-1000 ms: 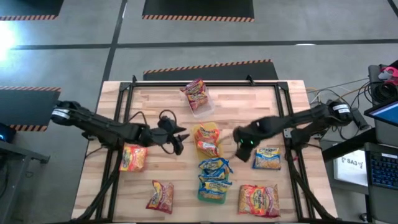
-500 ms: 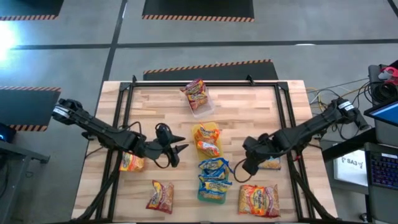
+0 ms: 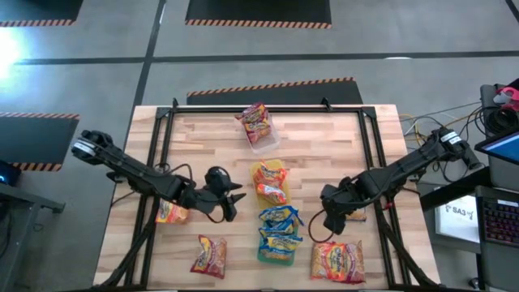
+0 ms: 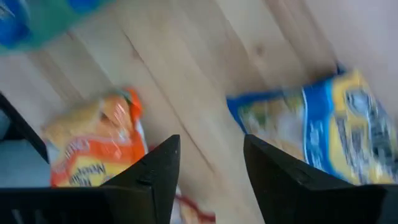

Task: Sort Maruchan noodles
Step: Put the blue noodle pack into the green bin

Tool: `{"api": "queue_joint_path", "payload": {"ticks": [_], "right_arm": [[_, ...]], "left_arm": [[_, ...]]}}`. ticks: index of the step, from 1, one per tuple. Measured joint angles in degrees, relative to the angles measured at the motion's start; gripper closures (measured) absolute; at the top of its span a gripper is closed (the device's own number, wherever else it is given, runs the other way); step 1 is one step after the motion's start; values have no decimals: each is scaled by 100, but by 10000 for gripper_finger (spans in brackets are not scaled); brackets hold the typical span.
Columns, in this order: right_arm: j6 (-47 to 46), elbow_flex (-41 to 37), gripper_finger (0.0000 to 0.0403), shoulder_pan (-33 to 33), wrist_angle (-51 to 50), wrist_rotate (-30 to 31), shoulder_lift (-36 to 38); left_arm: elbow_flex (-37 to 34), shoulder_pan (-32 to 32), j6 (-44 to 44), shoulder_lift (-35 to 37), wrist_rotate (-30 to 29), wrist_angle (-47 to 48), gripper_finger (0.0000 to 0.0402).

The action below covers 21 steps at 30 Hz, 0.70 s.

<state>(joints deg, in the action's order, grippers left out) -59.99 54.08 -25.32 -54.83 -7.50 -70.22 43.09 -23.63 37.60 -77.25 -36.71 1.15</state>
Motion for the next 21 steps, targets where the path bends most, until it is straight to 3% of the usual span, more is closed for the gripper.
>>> {"api": "queue_joint_path", "payload": {"ticks": [5, 13, 21], "right_arm": [[-591, 0, 230, -310, -636, -53, 0], [-1357, -171, 229, -406, -2130, -284, 154], [-1656, -1320, 230, -242, -1207, -514, 991]], "left_arm": [[0, -135, 225, -356, -52, -16, 263], [-4, -169, 140, -616, -650, -287, 263], [-4, -180, -275, -607, -990, -821, 263]]}}
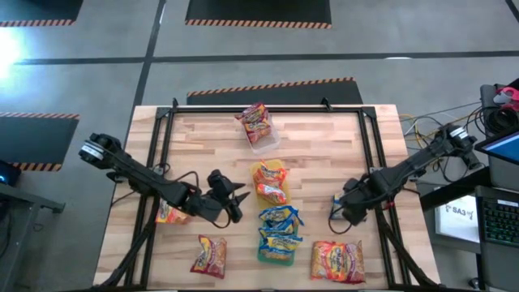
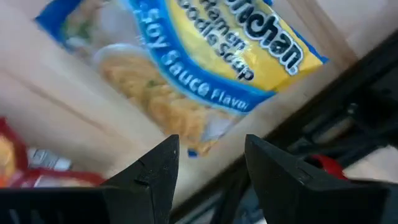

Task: Sort Maruchan noodles
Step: Put the blue noodle pack into the green bin

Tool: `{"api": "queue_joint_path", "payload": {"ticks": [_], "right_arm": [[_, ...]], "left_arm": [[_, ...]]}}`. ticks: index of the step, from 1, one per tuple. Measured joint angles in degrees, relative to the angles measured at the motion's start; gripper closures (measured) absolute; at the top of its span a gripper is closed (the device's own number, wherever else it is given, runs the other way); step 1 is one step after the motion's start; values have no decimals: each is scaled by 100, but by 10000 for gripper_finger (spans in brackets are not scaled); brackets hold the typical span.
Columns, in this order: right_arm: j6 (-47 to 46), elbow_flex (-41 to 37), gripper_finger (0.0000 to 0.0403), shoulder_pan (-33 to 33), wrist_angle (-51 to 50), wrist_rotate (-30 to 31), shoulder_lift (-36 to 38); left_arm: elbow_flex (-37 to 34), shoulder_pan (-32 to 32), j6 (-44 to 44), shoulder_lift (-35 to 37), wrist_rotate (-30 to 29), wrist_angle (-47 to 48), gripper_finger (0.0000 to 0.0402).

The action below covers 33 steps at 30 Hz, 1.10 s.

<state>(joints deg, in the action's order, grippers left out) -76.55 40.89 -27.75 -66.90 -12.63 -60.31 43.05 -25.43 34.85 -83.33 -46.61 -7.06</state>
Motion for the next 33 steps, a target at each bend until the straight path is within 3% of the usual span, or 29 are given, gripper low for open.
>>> {"api": "queue_joint_path", "payload": {"ticks": [7, 12, 20, 27, 33], "right_arm": [[-561, -1018, 231, 2, 1252, 13, 780], [-788, -1457, 239, 2, 2014, 63, 876], [-446, -1407, 254, 82, 2794, 1026, 596], [469, -1348, 257, 420, 3327, 2220, 353], [683, -1059, 257, 598, 3625, 2297, 323]], "left_arm": [[203, -9, -414, 7, 0, -354, 263], [451, -80, -666, -119, 2, -342, 263], [634, -118, -1059, -202, -5, -311, 263], [634, -116, -1189, -204, -92, -308, 263], [634, -116, -1193, -201, -96, -311, 263]]}}
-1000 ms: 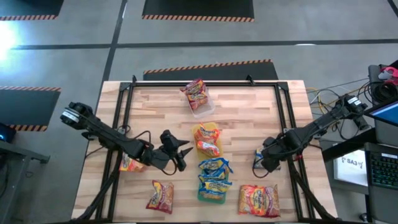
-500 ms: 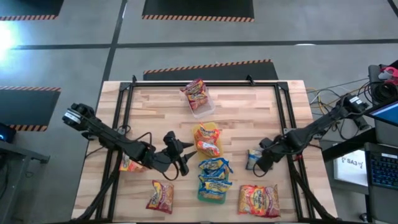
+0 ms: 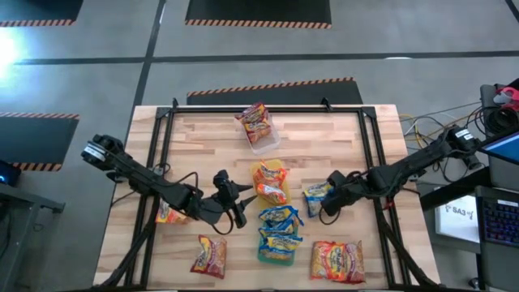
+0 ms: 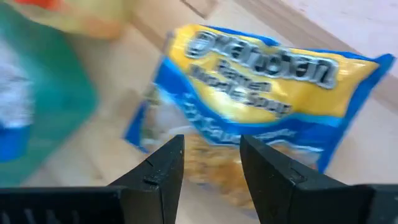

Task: Sort Maruchan noodles
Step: Put the blue noodle pack into the green bin

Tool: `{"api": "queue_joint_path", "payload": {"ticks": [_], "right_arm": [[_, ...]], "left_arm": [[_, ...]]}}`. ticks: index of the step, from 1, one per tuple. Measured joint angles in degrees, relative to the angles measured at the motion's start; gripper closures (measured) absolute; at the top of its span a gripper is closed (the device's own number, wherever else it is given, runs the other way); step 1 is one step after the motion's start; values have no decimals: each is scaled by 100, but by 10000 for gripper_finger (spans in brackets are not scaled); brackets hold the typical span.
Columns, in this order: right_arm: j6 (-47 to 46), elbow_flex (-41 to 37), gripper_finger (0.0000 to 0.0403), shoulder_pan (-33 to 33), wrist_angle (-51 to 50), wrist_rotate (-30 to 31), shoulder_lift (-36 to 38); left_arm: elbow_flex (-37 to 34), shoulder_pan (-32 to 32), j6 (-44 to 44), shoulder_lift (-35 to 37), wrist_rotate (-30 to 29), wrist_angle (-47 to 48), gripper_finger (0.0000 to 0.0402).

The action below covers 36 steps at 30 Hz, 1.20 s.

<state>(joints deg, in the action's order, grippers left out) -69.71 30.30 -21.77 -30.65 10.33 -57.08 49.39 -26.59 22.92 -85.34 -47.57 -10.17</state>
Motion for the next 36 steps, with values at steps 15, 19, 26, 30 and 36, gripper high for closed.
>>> {"api": "queue_joint_path", "payload": {"ticks": [15, 19, 26, 30, 36], "right_arm": [[-2268, 284, 257, -851, -84, -138, -72], [-2902, 284, 257, -1209, -204, -154, -72], [-4330, 102, 257, -1400, -1037, -130, -182], [-4597, -15, 257, -1398, -1014, -74, -201], [-4749, -230, 257, -1391, -766, 618, -148]], "left_arm": [[-111, 0, 166, -2, 7, 165, 263], [-118, 0, 177, -2, 7, 170, 263], [-118, 0, 166, 0, 9, 173, 263], [-119, 0, 159, 0, 9, 216, 263], [-122, 0, 136, 0, 11, 271, 263]]}}
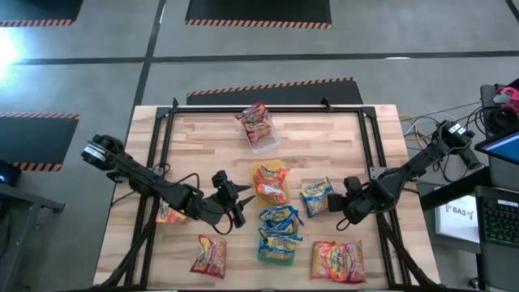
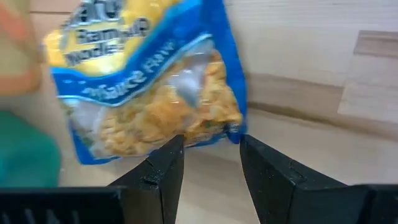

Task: Sort Maruchan noodles
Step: Put the blue noodle pack into the green bin

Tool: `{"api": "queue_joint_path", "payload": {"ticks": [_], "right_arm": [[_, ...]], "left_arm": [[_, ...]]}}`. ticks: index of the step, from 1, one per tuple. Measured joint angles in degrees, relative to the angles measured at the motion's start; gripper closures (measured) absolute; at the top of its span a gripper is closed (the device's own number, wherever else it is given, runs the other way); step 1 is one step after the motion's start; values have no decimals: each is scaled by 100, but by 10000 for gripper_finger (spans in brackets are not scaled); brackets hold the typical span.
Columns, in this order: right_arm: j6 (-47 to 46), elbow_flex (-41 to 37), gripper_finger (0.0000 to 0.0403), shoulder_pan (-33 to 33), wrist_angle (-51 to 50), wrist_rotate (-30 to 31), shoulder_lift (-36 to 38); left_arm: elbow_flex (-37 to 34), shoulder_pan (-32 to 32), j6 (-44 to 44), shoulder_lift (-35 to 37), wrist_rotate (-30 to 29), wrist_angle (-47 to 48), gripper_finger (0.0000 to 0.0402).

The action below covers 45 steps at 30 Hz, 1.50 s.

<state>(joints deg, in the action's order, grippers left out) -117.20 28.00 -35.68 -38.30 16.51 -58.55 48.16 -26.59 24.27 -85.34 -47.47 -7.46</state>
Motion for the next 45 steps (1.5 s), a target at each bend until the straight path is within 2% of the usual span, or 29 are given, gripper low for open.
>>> {"api": "queue_joint_path", "payload": {"ticks": [4, 16, 24, 30, 45], "right_arm": [[3, -269, 257, 27, 304, 35, -10], [612, -1141, 257, 539, 2054, 840, -1], [1144, -1329, 257, 606, 2579, 1661, -12], [1157, -1397, 257, 704, 2604, 1788, -113], [2100, -1404, 257, 1003, 3904, 2108, -844]], "left_arm": [[0, 1, -8, 0, 0, 4, 263], [0, 46, -131, 0, -8, 2, 263], [0, 61, -131, 0, -13, 2, 263], [0, 61, -131, 0, -15, 2, 263], [0, 61, -131, 0, -17, 2, 263]]}}
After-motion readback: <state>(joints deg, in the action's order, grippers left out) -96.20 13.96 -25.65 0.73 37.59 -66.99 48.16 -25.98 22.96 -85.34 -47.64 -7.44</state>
